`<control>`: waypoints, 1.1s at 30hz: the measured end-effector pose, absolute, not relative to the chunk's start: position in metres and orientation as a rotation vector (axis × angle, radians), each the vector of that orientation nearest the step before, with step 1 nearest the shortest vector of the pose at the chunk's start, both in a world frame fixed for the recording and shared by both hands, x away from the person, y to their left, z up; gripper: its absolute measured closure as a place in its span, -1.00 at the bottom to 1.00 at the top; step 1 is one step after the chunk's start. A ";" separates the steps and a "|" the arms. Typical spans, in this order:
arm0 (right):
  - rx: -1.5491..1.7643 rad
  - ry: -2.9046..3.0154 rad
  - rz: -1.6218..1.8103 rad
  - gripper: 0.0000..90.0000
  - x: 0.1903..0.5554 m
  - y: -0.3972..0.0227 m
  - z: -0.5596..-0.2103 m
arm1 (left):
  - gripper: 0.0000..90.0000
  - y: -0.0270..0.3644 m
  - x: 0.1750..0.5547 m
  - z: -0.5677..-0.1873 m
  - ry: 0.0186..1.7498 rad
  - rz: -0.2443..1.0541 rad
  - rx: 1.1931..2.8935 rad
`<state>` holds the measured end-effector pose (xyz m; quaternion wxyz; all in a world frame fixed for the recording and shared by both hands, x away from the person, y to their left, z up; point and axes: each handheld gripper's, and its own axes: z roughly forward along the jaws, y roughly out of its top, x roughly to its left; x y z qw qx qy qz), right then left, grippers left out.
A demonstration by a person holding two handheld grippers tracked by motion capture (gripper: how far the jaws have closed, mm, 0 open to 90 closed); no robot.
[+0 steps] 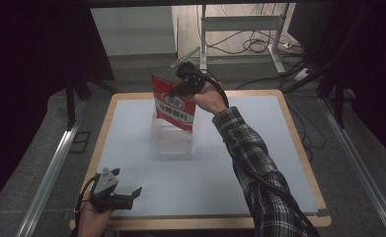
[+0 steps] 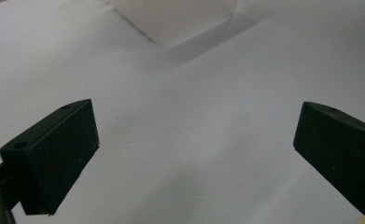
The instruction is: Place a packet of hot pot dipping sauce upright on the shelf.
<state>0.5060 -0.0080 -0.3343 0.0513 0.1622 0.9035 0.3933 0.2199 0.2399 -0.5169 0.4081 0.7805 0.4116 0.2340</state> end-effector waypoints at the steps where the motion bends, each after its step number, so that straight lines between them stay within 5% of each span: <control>1: 0.505 2.757 1.187 0.96 0.507 -0.006 -0.339 | -1.00 0.240 0.220 -0.517 1.038 0.589 1.966; 18: 0.587 2.791 1.126 0.95 0.516 0.004 -0.374 | -1.00 0.239 0.220 -0.517 1.034 0.588 1.975; 24: 0.564 2.732 1.135 0.92 0.512 -0.001 -0.357 | -1.00 0.239 0.221 -0.518 1.042 0.582 1.972; 33: 0.542 2.693 1.147 0.51 0.507 -0.005 -0.353 | -1.00 0.239 0.221 -0.518 1.045 0.583 1.974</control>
